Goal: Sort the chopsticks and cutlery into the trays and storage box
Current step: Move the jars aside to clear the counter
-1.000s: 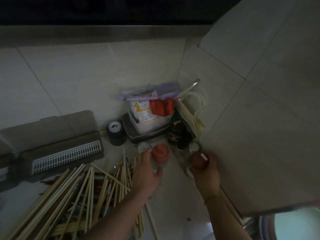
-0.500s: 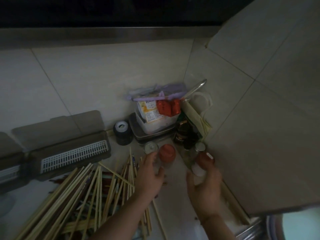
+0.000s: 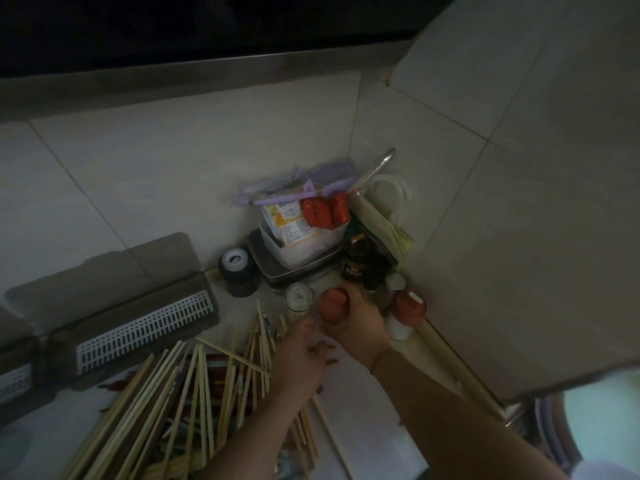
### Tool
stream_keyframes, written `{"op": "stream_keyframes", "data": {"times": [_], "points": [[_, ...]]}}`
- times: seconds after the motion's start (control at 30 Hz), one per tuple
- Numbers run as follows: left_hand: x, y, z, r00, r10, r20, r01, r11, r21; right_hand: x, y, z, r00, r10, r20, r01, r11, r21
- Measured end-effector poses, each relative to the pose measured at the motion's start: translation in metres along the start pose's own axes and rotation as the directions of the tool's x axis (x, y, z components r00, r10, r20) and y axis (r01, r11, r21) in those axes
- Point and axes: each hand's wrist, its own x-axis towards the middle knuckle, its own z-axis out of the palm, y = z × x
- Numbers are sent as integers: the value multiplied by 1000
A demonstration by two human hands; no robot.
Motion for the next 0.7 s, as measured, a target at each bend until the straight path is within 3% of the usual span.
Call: {"op": "stream_keyframes", "data": {"times": [0.23,0.37,0.43,0.57,0.7], "points": [[-1,-1,35,999,22,23,-21,999,-48,-66,19,-23,971,100,-216,-49,972,231],[-9,9,63,982,14,189,12,991,-135,-98,47,-39,895,234,-379,-105,937,333],[-14,15,75,950,18,312,41,983,-181,-105,61,-45,846,305,-437,-134,916,379],[-19,29,91,816,39,577,157,945,-286,-107,79,-55,797,363,-483,-179,905,386],[-19,40,102,763,-38,645,313,895,-318,-102,92,-53,788,409,-461,-231,889,395]]}}
